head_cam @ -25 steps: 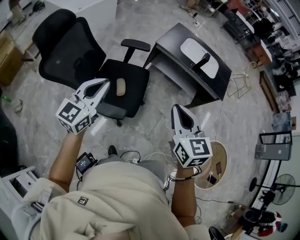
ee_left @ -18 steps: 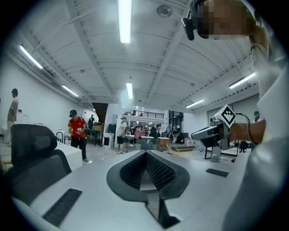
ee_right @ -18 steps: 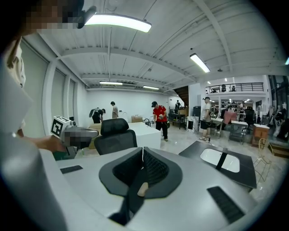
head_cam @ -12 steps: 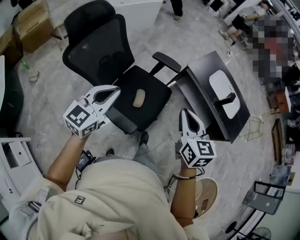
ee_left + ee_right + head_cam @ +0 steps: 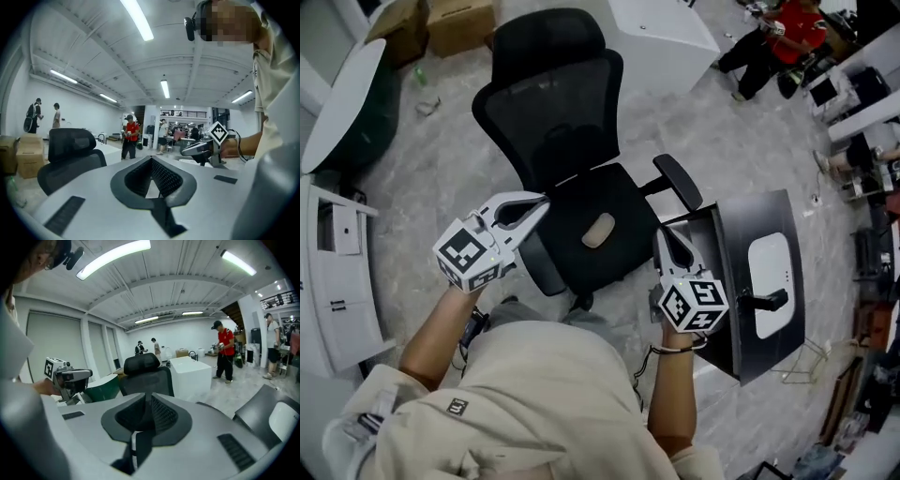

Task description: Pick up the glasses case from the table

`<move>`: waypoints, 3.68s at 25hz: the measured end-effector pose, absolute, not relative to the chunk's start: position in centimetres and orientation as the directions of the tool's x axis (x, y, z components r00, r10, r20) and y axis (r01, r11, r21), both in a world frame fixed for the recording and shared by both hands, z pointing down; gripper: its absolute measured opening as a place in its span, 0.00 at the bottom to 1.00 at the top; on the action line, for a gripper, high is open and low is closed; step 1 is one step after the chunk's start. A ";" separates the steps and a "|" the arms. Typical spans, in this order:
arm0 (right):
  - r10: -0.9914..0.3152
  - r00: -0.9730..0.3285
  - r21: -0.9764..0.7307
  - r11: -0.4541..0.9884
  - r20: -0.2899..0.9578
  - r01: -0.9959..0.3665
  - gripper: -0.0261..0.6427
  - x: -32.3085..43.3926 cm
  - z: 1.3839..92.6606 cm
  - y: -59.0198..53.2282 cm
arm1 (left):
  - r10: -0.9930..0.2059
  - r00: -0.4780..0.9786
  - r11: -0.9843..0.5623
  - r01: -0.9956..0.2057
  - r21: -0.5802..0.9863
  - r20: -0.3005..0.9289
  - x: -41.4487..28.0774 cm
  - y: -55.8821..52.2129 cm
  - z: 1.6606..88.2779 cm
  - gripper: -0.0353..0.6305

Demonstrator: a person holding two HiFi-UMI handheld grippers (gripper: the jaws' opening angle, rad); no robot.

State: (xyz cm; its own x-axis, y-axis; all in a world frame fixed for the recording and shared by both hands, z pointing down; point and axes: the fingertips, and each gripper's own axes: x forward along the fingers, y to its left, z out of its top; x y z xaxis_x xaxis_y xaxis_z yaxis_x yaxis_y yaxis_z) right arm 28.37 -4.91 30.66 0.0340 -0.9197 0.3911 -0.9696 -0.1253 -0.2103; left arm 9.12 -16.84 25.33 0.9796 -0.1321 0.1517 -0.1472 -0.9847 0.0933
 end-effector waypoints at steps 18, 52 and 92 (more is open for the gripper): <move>-0.788 -0.239 -0.395 -0.005 0.567 -0.919 0.33 30.4 47.0 -15.2 | -0.318 0.899 -0.907 -0.381 0.180 0.300 8.1 -19.7 32.1 0.07; -0.506 -0.195 -0.452 -0.455 0.840 -0.767 0.48 29.1 79.4 -16.0 | -0.287 0.833 -0.824 -0.467 0.322 0.473 0.9 -18.7 48.5 0.07; -0.177 0.092 -0.063 -0.713 0.980 -0.698 0.55 29.6 93.9 -13.1 | -0.288 0.805 -0.756 -0.523 0.393 0.519 -3.3 -19.0 56.8 0.08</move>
State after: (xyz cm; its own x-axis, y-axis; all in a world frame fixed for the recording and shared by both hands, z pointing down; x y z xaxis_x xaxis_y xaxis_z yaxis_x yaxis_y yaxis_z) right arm 29.64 -13.08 93.92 0.0919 -0.1767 0.9800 -0.6985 -0.7129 -0.0630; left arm -3.27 -18.97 56.83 0.8050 -0.2878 0.5187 -0.5235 -0.7561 0.3929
